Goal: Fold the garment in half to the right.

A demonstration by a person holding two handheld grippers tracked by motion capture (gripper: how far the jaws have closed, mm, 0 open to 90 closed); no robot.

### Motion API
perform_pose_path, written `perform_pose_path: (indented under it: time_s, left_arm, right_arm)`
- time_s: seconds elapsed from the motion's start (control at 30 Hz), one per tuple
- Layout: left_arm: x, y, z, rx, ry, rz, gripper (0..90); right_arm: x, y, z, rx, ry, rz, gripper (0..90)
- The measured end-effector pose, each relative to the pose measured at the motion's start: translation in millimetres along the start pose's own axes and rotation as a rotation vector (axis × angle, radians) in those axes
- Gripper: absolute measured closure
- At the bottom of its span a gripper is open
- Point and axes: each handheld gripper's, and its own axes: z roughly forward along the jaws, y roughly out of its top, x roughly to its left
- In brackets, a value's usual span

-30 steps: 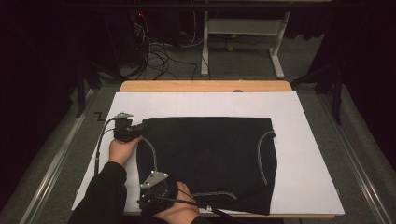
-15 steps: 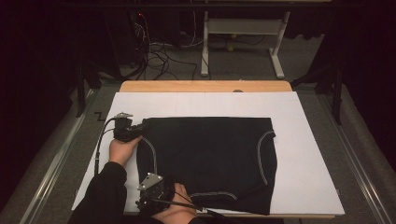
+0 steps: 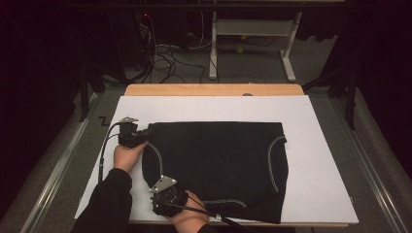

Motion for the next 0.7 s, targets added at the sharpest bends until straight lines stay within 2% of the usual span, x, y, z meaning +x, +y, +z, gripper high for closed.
perform_pose_path:
  time_s: [0.3, 0.6, 0.7]
  left_arm:
    - [0.4, 0.1, 0.1, -0.001, -0.002, -0.005, 74.9]
    - [0.8, 0.2, 0.1, 0.001, 0.001, -0.010, 74.9]
    - [-3.8, 1.3, 1.7, 0.014, 0.033, 0.021, 74.9]
  right_arm:
    - [-4.5, -1.2, -2.5, -0.008, -0.022, 0.004, 71.4]
    - [-8.3, -2.6, -9.4, -0.033, 0.000, 0.000, 73.9]
    - [-8.5, -3.1, -12.8, -0.049, -0.006, -0.009, 74.3]
